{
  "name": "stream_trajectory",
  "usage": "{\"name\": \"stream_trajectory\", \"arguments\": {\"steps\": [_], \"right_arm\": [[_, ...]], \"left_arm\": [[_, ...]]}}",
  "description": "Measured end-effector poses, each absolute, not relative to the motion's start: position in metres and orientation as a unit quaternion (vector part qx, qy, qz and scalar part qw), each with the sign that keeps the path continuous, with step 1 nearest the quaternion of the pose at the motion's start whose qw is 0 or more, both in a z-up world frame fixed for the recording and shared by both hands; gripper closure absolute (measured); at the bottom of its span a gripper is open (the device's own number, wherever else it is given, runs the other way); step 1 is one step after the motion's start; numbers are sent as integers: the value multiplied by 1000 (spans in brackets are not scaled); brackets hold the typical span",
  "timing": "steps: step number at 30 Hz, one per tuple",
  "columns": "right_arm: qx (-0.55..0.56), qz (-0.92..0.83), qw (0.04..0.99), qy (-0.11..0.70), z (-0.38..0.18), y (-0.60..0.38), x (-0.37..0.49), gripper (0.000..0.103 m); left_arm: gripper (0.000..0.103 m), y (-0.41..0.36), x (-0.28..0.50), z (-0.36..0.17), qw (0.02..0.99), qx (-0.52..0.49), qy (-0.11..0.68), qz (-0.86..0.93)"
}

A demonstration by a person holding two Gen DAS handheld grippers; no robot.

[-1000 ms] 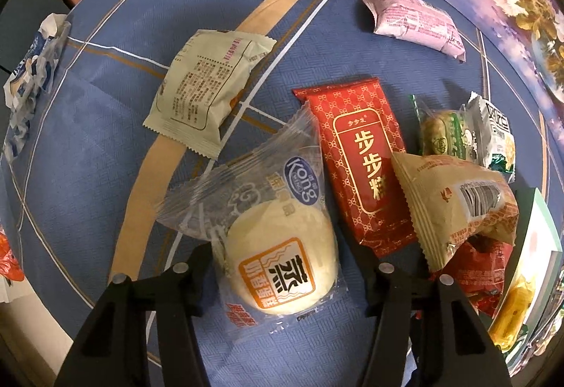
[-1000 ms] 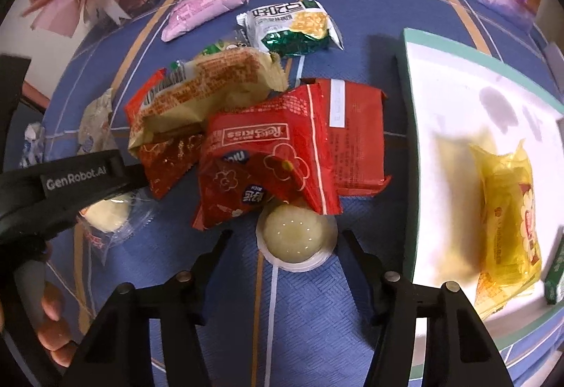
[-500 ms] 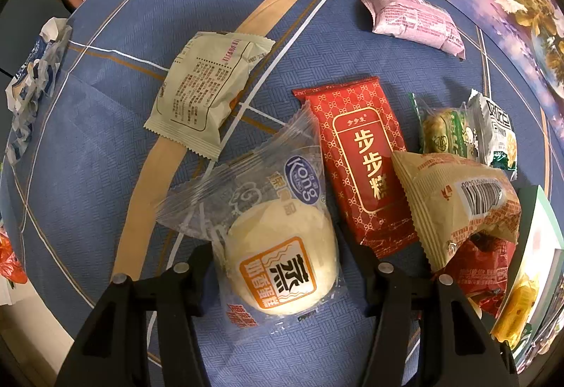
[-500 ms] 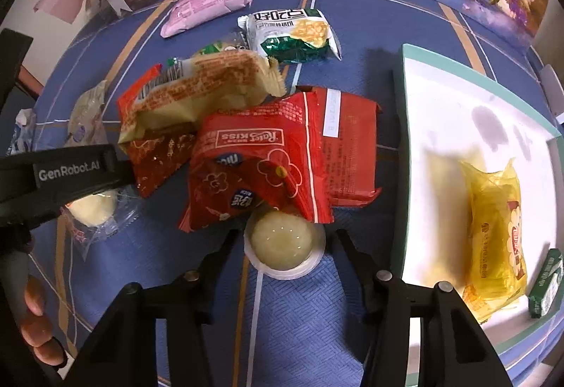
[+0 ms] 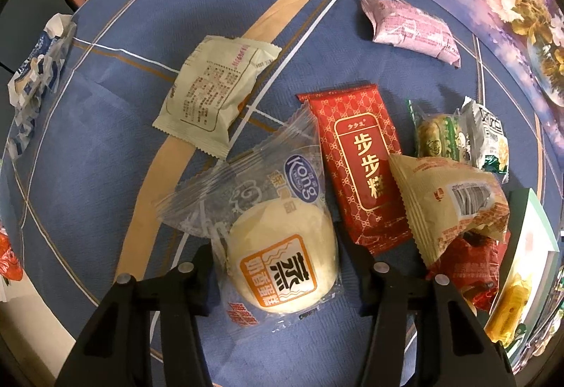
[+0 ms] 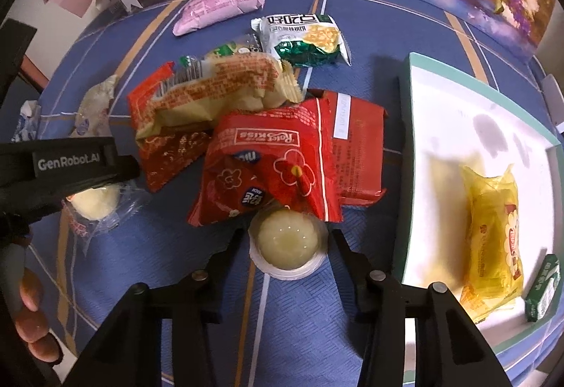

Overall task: Organize snacks
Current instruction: 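Grasp the wrapped steamed bun with the left tool while the right grasps the jelly cup, then lift the jelly cup with the right tool while the left lifts the steamed bun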

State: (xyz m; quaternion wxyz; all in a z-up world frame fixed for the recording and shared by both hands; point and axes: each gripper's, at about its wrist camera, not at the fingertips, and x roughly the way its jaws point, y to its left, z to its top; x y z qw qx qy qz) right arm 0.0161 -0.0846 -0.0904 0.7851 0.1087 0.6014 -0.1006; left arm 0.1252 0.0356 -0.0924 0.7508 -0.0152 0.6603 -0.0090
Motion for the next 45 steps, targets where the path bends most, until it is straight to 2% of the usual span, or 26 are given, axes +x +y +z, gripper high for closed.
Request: {"name": "stream_trajectory", "arguments": {"steps": [5, 6, 19, 26, 29, 43, 45], "right_arm": [[131, -94, 787, 596, -81, -95, 14, 55], [133, -93, 788, 594, -79, -97, 13, 60], [152, -86, 802, 571, -47, -112, -2, 60], [163, -92, 811, 555, -36, -119, -12, 61], [170, -93, 812, 551, -36, -122, -14, 78], [188, -85, 773, 600, -67, -124, -17, 76], [194, -84, 765, 608, -72, -123, -18, 65]], "left_arm": [[47, 42, 122, -79, 761, -19, 649, -8], [47, 44, 122, -75, 763, -20, 646, -9], [47, 58, 110, -35, 792, -18, 609, -17], [47, 37, 98, -20, 805, -14, 592, -29], [47, 32, 97, -16, 808, -11, 588, -35], [47, 20, 94, -30, 787, 8, 616, -36], [47, 19, 93, -33, 784, 10, 620, -37]]}}
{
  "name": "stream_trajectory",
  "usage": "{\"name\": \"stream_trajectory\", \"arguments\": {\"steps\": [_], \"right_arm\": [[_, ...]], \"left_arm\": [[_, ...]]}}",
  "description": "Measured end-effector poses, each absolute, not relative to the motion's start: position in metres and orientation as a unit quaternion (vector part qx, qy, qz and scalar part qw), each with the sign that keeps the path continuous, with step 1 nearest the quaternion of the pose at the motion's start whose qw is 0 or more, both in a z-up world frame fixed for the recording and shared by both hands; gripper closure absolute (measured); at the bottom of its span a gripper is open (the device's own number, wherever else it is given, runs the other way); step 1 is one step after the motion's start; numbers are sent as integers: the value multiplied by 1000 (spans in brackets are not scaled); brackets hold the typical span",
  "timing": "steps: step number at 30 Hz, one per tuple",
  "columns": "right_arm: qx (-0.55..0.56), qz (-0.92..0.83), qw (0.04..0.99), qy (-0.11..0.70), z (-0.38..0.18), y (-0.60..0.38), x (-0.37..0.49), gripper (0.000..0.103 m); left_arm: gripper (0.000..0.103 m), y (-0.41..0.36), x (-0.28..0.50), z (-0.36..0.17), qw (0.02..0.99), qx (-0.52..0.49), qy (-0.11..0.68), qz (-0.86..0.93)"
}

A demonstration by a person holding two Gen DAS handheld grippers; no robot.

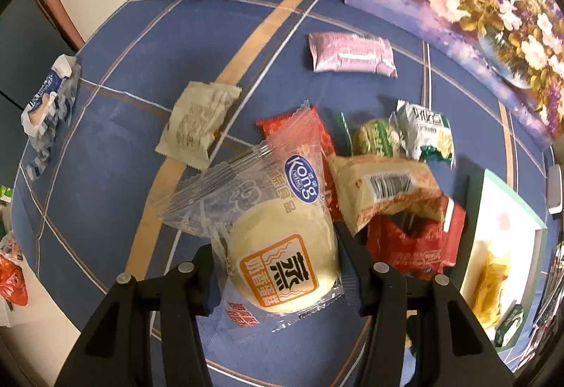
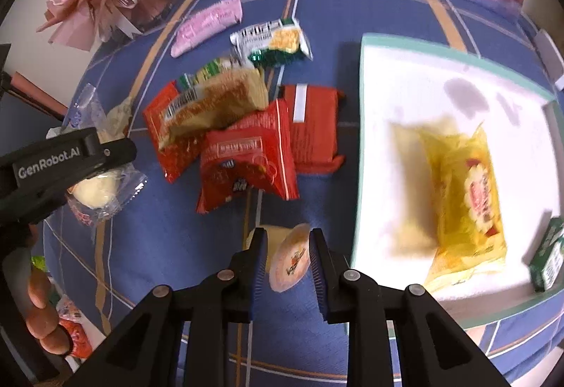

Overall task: Organize snacks
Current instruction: 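Lift the jelly cup with the right tool while the left lifts the steamed bun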

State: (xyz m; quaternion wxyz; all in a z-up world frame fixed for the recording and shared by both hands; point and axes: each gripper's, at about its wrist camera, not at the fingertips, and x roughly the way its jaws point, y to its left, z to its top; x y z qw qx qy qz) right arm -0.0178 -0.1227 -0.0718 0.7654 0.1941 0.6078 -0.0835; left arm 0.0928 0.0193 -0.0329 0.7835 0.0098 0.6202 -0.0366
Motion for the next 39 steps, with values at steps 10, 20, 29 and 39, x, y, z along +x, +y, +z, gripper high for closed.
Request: {"name": "stream_trajectory", "arguments": {"steps": [10, 20, 29, 39], "right_arm": [[156, -90, 762, 622, -85, -95, -16, 57], [108, -106, 755, 638, -102, -76, -14, 54], [128, -108, 753, 636, -105, -83, -11, 55], [127, -105, 754, 636, -101, -97, -8, 57]], "left_arm": [[47, 14, 88, -47, 770, 17, 636, -42], [47, 6, 88, -64, 757, 28, 652, -41], [47, -1, 88, -78, 751, 37, 658, -44], [47, -3, 88, -80, 752, 37, 657, -45]]}}
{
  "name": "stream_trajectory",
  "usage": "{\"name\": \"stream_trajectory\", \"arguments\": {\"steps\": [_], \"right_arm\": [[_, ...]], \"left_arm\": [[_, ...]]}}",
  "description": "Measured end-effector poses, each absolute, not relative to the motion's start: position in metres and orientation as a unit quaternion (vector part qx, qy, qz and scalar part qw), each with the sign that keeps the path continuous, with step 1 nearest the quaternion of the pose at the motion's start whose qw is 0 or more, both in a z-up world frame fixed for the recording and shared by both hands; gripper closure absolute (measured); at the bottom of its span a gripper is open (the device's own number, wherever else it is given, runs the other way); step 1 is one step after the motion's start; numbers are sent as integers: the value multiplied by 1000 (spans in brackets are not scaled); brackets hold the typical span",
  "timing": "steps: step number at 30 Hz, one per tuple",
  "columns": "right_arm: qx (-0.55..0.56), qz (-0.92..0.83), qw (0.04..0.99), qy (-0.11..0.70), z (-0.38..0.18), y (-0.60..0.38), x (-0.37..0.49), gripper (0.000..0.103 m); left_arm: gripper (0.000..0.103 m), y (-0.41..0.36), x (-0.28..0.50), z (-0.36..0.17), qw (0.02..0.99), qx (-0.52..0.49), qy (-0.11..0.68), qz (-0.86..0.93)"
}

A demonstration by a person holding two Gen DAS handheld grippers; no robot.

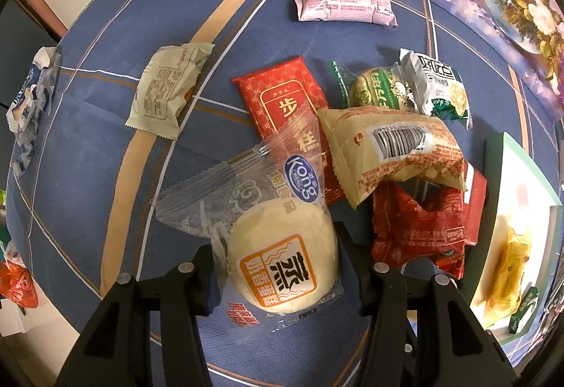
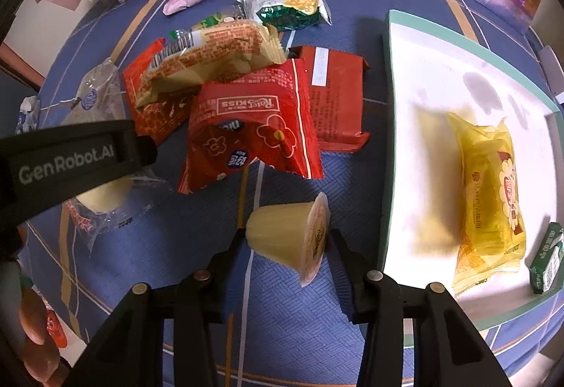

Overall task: Organize snacks
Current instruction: 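Lift the jelly cup with the right tool while the left lifts the steamed bun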

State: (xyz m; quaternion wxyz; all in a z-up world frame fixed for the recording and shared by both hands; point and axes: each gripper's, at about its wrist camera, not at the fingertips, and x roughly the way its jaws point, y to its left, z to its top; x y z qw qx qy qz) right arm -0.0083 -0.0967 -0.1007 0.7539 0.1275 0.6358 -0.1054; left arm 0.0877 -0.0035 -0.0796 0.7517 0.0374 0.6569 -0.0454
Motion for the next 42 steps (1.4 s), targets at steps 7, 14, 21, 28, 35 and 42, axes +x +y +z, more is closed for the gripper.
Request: {"name": "stream_trajectory", "arguments": {"steps": [7, 14, 21, 28, 35, 42], "right_arm": [[142, -105, 760, 625, -85, -107, -13, 61], [148, -99, 772, 610, -67, -116, -14, 64], [149, -97, 765, 618, -71, -121, -12, 64], [108, -101, 769, 623, -78, -107, -1, 63], [65, -110, 776, 618, -82, -86, 4, 62], [103, -105, 789, 596, -60, -93, -7, 63]], "left_arm": [[47, 1, 86, -63, 758, 37, 649, -48], [47, 2, 86, -50, 766, 34, 640, -49], [47, 2, 86, -45, 767, 35, 639, -48], [47, 1, 84, -52, 763, 38, 644, -47], [47, 0, 88, -57, 761, 35, 646, -41], [47, 5, 89, -46, 775, 28, 630, -45]]}}
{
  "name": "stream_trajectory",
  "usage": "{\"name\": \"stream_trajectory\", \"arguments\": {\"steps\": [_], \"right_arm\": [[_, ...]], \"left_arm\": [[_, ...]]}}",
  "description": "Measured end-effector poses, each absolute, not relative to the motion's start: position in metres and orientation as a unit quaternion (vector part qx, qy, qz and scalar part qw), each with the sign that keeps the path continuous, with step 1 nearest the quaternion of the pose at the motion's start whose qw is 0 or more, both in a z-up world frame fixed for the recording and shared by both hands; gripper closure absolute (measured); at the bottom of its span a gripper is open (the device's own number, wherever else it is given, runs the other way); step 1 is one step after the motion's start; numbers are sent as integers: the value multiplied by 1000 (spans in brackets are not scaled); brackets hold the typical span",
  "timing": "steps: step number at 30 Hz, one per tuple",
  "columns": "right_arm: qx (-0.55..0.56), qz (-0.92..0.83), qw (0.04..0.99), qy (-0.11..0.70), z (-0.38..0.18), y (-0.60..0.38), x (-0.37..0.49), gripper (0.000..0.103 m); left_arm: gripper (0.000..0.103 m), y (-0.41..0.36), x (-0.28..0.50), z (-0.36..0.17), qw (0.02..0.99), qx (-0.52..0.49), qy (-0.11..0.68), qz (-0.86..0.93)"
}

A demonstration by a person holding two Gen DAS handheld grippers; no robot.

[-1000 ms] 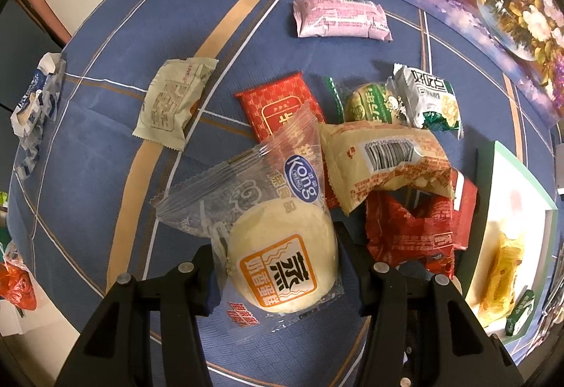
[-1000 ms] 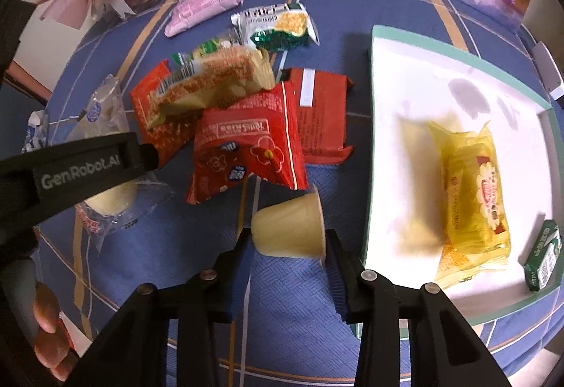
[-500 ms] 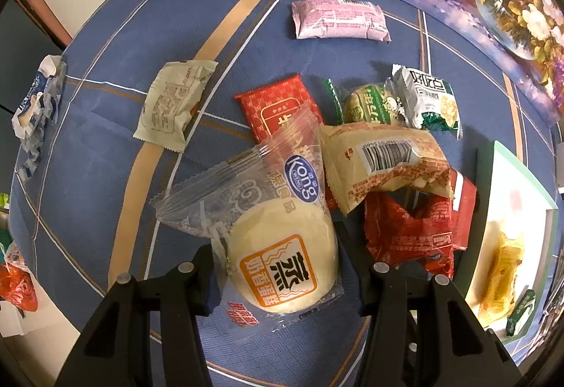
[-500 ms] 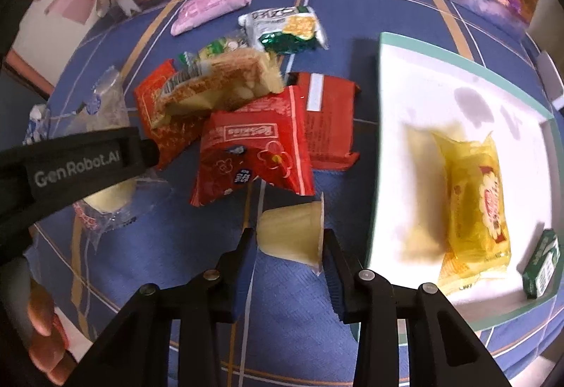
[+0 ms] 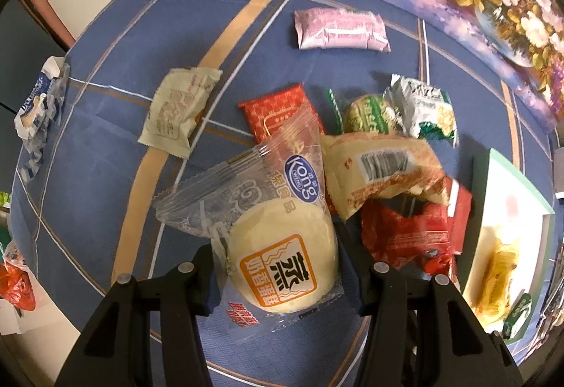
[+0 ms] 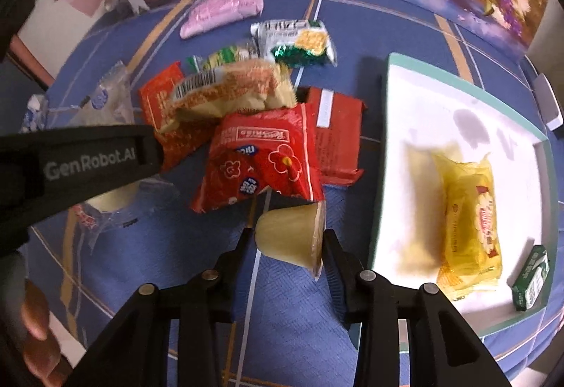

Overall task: Organize snacks
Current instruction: 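Lift the jelly cup with the right tool while the left lifts the steamed bun, then lower both snacks into the white tray and open both tools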

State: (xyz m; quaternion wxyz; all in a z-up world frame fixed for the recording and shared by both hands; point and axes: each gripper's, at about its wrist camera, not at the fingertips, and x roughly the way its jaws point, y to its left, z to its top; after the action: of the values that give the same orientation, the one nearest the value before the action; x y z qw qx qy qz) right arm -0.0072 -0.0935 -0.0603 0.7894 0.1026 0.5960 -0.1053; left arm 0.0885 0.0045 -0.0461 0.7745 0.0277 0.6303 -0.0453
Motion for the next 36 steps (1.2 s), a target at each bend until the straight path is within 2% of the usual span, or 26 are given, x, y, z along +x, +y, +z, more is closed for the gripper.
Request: {"name": "stream_trajectory", "arguments": {"steps": [12, 19, 36], "right_arm": [[168, -111, 814, 545, -19, -126, -29, 63], [228, -178, 807, 515, -6, -193, -45, 63], [312, -301, 763, 480, -29, -310, -69, 63]], "left_arm": [[47, -2, 77, -8, 805, 10, 589, -66], [47, -51, 67, 2, 807, 19, 575, -132], [47, -191, 67, -38, 777, 79, 579, -236]]}}
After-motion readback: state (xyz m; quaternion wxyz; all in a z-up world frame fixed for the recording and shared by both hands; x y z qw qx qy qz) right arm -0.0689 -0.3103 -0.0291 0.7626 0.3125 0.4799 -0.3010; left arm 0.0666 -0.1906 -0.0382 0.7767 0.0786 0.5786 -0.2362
